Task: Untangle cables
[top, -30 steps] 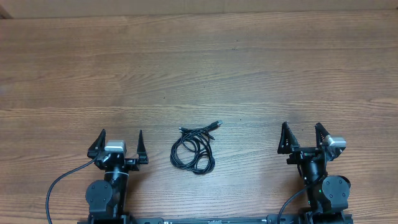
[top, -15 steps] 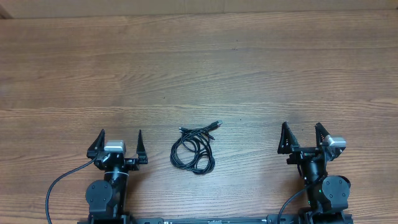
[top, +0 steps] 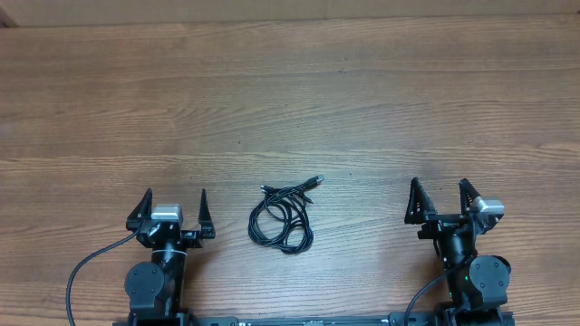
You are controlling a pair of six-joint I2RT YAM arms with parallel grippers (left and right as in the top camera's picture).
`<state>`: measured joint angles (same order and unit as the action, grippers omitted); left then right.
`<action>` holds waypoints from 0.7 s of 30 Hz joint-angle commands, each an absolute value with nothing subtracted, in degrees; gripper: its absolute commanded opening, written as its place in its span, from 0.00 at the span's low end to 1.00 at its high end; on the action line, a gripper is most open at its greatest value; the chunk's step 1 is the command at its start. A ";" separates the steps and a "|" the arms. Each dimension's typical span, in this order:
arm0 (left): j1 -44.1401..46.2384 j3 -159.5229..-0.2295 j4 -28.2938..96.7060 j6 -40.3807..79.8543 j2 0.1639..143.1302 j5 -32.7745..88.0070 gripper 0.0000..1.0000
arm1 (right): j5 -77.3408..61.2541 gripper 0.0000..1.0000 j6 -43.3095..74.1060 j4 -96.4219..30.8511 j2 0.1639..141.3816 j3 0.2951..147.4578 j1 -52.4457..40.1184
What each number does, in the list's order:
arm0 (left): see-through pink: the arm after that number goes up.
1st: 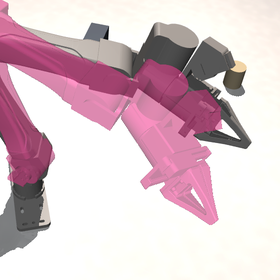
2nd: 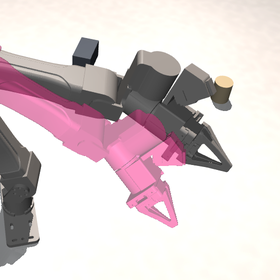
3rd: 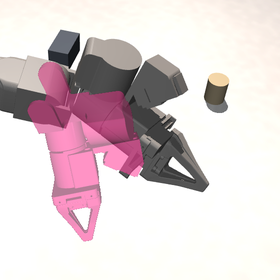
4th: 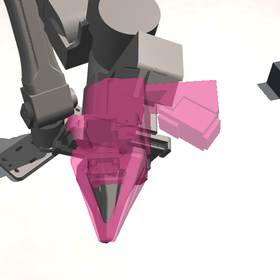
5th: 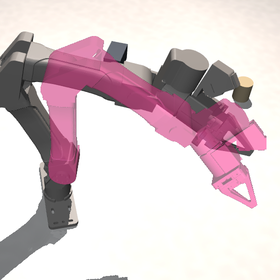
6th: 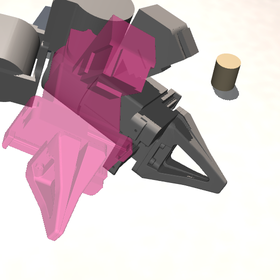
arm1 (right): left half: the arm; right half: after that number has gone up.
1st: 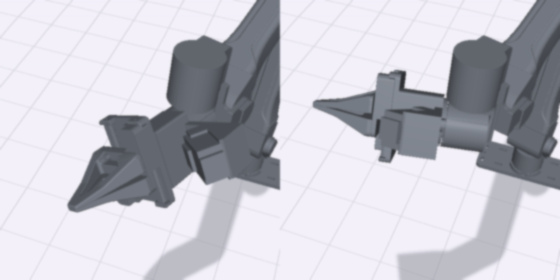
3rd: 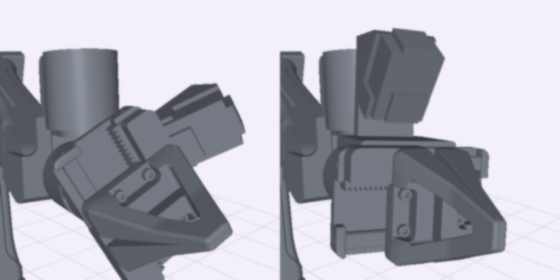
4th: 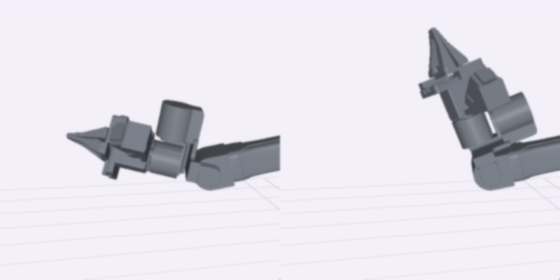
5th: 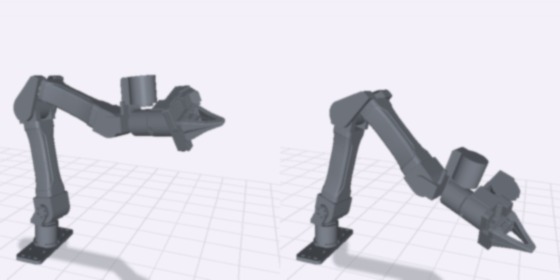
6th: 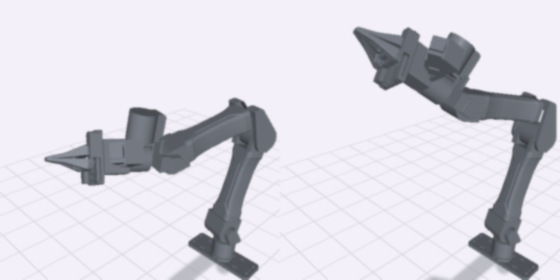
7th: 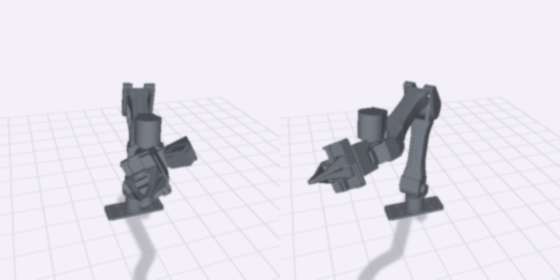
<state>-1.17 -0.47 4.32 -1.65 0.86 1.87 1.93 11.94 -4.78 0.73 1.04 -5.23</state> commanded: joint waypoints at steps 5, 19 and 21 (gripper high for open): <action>-1.48 -0.32 4.54 -0.54 0.27 1.54 1.00 | 2.48 1.00 12.01 -4.64 0.16 0.47 -5.23; -1.48 -0.89 5.76 -0.01 0.36 1.50 1.00 | 2.48 1.00 11.99 -4.64 0.16 0.47 -5.23; -1.48 -0.91 5.78 -0.01 0.36 1.50 1.00 | 2.48 1.00 11.99 -4.64 0.16 0.47 -5.23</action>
<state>-1.17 -0.51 4.73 -0.36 0.86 1.83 1.91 11.94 -4.78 0.73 1.04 -5.26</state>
